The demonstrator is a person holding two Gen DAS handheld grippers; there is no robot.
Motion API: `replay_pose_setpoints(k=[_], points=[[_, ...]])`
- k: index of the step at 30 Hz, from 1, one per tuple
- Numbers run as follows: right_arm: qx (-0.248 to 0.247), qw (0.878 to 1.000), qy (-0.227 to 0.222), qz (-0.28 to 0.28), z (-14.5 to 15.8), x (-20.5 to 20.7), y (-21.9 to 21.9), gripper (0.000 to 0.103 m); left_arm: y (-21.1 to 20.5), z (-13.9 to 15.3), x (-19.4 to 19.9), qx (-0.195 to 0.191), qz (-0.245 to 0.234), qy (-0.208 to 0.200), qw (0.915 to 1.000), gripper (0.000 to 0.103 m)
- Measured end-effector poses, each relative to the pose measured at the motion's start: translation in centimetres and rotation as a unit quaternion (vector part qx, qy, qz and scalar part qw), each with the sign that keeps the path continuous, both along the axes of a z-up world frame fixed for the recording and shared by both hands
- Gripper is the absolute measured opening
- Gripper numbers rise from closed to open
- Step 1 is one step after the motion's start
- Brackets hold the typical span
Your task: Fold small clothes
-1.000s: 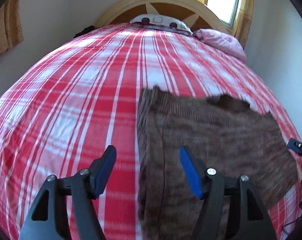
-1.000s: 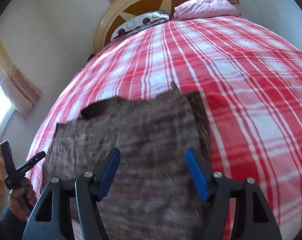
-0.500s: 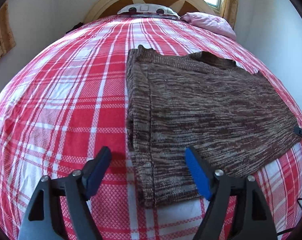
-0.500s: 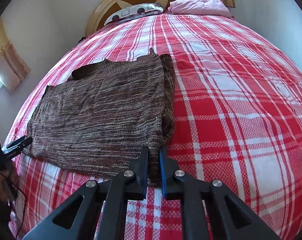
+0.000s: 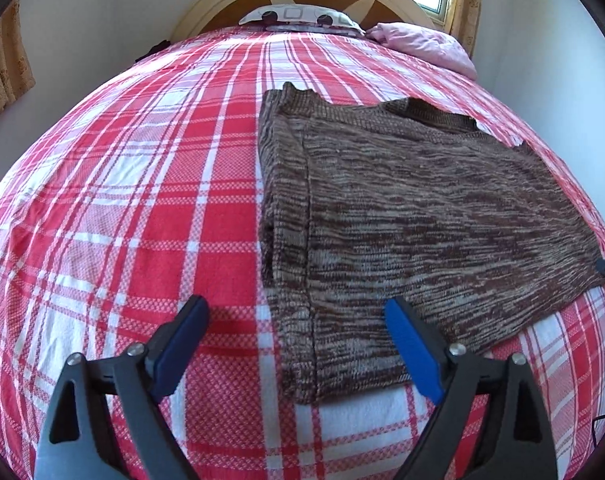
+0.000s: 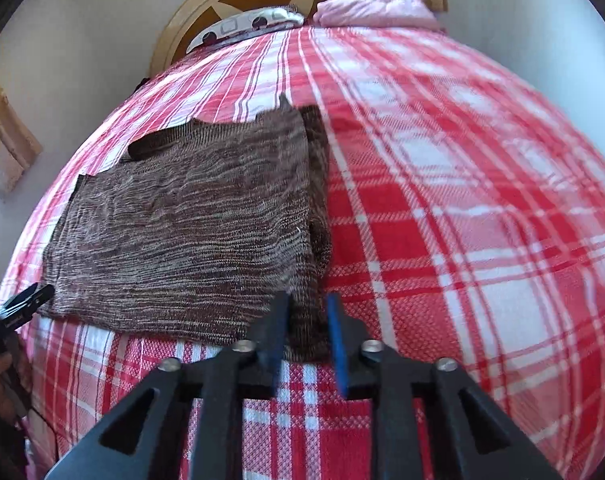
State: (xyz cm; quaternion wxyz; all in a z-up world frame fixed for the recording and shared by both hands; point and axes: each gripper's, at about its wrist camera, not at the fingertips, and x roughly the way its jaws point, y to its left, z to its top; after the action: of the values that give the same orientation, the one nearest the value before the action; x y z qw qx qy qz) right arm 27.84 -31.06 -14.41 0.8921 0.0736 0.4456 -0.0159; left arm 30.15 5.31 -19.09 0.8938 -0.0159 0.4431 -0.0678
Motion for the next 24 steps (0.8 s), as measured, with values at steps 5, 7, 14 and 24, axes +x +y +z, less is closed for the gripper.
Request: replay_pose_setpoints(k=[5,7,14,24], points=[[-0.052,0.992,-0.079,0.082,3.6,-0.5,5.8,0.056,0.1,-0.2,0.0,0.001,0.002,0.006,1.0,0.1],[-0.071,0.989,-0.074,0.104,3.3,0.7,7.6,0.056,-0.2,-0.3,0.2,0.01,-0.001,0.009,0.9999,0.103],[-0.074,0.997,0.002,0.016,-1.6,4.1,6.3,0.056,0.1,-0.3,0.1,0.006,0.001,0.01,0.9999,0.103],[-0.061,0.997,-0.024,0.04,0.6,3.2,9.9,0.056,0.1,-0.3,0.1,0.005,0.001,0.01,0.9999,0.103]])
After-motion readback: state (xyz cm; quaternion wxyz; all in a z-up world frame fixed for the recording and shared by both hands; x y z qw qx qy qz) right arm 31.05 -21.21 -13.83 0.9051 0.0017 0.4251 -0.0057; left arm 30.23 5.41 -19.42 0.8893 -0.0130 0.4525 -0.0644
